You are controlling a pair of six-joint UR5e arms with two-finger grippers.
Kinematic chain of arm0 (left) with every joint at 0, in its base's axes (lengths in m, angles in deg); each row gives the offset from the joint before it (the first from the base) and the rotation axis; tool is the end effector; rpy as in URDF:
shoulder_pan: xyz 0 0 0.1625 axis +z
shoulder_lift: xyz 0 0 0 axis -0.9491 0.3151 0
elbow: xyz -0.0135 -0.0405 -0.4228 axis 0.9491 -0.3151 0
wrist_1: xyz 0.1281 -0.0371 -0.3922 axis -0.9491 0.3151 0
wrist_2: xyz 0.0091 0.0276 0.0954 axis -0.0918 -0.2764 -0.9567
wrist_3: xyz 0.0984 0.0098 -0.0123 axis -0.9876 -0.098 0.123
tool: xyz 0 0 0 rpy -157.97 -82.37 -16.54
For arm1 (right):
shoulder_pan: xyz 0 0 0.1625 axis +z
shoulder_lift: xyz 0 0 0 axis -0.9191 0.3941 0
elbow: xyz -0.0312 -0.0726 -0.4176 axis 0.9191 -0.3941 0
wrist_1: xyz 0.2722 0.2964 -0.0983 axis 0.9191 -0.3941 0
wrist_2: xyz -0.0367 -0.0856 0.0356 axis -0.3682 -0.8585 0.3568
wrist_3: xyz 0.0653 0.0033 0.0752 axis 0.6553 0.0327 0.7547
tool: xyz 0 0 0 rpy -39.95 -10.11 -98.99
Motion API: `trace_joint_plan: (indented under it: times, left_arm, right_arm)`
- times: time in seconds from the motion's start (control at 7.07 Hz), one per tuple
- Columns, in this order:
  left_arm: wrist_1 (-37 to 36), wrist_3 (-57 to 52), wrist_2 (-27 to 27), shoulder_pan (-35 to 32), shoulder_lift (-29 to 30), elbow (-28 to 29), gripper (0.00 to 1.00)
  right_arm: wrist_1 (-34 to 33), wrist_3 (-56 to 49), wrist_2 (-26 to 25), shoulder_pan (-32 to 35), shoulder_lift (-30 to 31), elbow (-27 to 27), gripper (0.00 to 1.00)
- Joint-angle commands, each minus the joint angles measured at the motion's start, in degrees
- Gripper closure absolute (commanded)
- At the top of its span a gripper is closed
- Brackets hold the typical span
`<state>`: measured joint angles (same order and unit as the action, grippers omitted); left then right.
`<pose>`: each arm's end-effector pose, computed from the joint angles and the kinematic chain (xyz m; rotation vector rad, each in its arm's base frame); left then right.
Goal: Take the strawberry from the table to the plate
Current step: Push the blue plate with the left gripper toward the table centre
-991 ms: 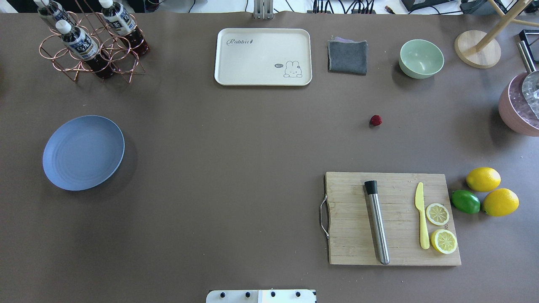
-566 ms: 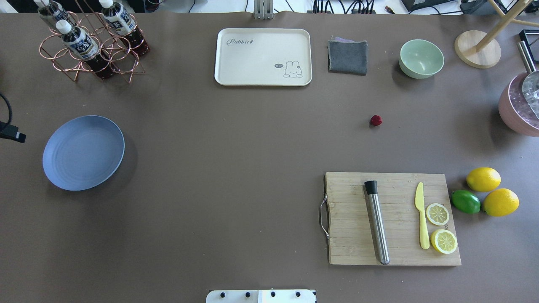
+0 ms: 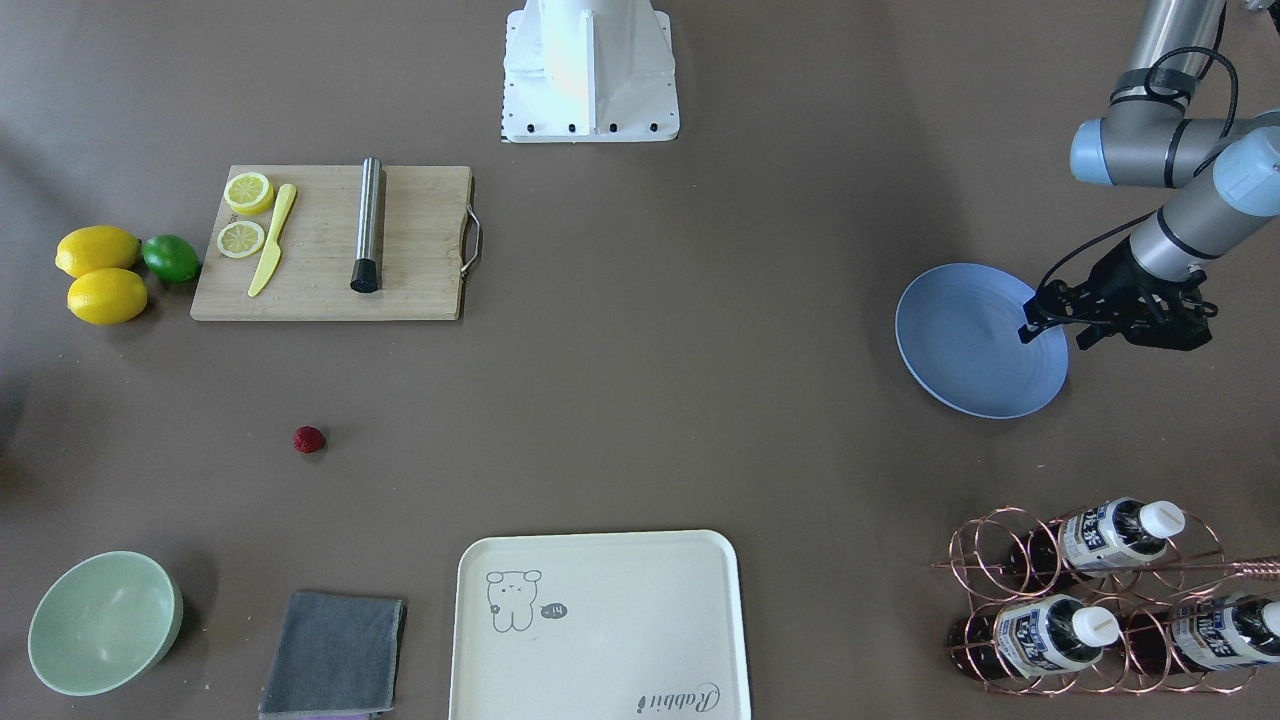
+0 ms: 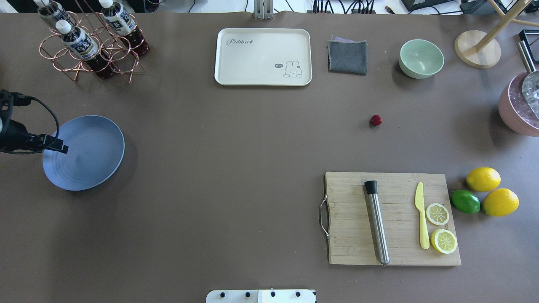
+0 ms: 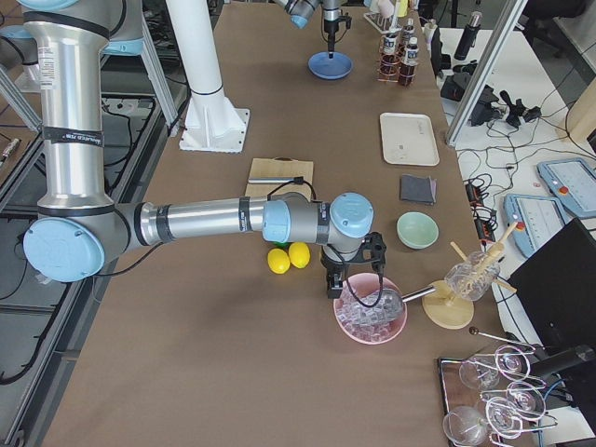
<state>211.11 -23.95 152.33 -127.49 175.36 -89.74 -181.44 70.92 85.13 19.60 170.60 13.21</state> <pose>0.2348 -0.4758 0.6156 0.1413 0.9414 0.0259 0.0278 -0.4812 0.5971 -0.0103 -0.8556 -0.0883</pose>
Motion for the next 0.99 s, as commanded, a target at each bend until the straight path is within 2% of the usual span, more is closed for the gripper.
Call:
trace_joint_plan:
  times: [0.0,0.14,0.28,0.57,0.85]
  left_arm:
    - [0.43,0.33,-0.07,0.58,0.45,0.43,0.36]
    - [0.51,3.89,0.01,0.58,1.06,0.26,0.82]
    - [0.52,4.89,-0.07,0.66,1.15,-0.09,1.00]
    - [0.52,5.07,-0.07,0.66,1.24,-1.05,1.00]
    - [-0.71,6.64,0.46,0.49,1.50,-5.44,1.00]
  right_arm:
    - [0.00,0.08,-0.33,-0.26,0.00,0.44,0.00]
    - [0.00,0.08,-0.33,-0.26,0.09,0.70,0.00]
    - [0.00,0.08,-0.33,-0.26,0.09,0.79,0.00]
    - [-0.09,0.17,-0.51,-0.26,0.09,1.14,0.00]
    - [0.00,1.91,-0.25,-0.26,-0.61,1.58,0.00]
